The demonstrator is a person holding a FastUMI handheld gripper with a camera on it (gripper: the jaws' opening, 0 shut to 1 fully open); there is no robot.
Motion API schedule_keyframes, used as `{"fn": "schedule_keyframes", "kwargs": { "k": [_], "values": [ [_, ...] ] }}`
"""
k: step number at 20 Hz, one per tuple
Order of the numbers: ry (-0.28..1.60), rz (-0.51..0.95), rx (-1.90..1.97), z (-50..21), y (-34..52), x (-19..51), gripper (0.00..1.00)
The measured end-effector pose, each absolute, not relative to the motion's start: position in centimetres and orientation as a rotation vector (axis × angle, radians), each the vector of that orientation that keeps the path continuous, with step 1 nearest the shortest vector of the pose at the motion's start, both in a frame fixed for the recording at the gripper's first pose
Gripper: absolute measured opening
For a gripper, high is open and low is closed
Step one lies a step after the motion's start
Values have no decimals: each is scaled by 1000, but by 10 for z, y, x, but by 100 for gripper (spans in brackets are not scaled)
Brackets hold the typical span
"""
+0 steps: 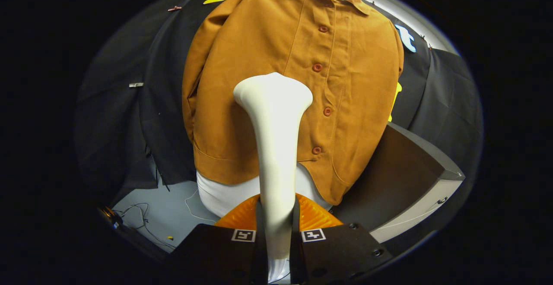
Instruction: Iron the clothes twice with a garment steamer, once on the left side and once on the right side.
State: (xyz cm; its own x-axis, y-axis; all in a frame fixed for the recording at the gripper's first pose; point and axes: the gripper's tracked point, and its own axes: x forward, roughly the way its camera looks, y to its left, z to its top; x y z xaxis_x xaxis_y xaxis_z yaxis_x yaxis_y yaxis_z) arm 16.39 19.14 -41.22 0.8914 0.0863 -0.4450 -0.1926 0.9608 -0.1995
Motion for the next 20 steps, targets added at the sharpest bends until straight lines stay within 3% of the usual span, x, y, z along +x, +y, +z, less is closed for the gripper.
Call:
{"fn": "schedule_keyframes", "kwargs": {
  "k": [20],
  "values": [
    [284,119,-93,-239,129,128,23]
  ]
}}
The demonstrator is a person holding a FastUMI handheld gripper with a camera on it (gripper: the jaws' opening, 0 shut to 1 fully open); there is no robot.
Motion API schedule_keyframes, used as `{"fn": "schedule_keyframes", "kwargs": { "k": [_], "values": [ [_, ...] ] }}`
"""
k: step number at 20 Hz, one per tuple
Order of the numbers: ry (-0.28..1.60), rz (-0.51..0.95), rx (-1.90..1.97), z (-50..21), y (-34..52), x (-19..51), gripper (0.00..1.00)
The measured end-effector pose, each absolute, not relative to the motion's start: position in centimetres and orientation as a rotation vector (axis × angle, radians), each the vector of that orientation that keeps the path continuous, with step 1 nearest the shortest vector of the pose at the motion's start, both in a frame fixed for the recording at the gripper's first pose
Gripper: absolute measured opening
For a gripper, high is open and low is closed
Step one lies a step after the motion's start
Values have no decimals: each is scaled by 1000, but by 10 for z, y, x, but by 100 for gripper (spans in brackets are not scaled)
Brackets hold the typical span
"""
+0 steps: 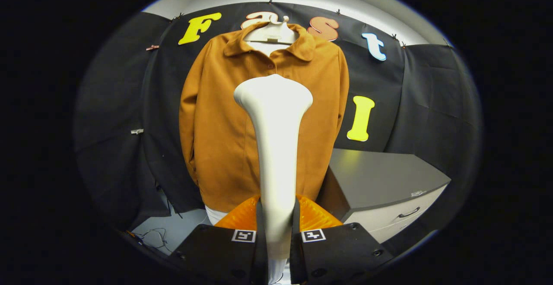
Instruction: Iron the clothes twice with a garment steamer, once on the left side and once on the right side.
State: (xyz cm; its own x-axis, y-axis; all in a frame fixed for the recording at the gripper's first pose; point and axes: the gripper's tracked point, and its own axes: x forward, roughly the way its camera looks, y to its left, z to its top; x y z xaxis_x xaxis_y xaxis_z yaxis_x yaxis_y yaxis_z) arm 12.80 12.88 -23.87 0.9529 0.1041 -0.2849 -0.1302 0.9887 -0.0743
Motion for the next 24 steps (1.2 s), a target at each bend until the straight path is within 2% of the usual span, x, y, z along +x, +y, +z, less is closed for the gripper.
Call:
{"fn": "schedule_keyframes", "kwargs": {
  "k": [17,24],
  "values": [
    [185,45,-35,-111,86,133,23],
    [146,37,-14,-85,88,131,23]
  ]
}}
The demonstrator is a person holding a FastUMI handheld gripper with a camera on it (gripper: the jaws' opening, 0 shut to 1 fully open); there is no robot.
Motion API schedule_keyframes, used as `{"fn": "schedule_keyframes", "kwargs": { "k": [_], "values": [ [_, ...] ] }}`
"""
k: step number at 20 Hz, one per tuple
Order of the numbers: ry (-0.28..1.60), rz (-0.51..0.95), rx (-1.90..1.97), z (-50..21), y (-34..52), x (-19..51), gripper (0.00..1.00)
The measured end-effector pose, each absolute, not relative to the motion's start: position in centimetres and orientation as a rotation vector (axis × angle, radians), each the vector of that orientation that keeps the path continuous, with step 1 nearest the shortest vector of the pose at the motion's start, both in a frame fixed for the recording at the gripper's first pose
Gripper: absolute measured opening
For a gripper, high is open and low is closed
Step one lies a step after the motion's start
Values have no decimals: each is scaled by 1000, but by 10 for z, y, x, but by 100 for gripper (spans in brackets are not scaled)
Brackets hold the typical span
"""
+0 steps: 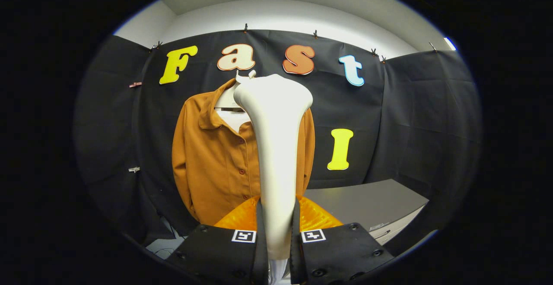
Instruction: Iron the clothes twice with a garment steamer, once on the left side and once on the right side.
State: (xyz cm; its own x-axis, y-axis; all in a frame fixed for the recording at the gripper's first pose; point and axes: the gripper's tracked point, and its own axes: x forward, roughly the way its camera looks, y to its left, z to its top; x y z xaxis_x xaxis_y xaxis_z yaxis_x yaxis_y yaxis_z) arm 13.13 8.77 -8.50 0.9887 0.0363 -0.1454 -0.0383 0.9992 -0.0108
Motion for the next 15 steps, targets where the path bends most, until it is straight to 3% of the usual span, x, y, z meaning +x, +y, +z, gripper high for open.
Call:
{"fn": "schedule_keyframes", "kwargs": {
  "k": [15],
  "values": [
    [125,27,-13,-80,84,125,23]
  ]
}}
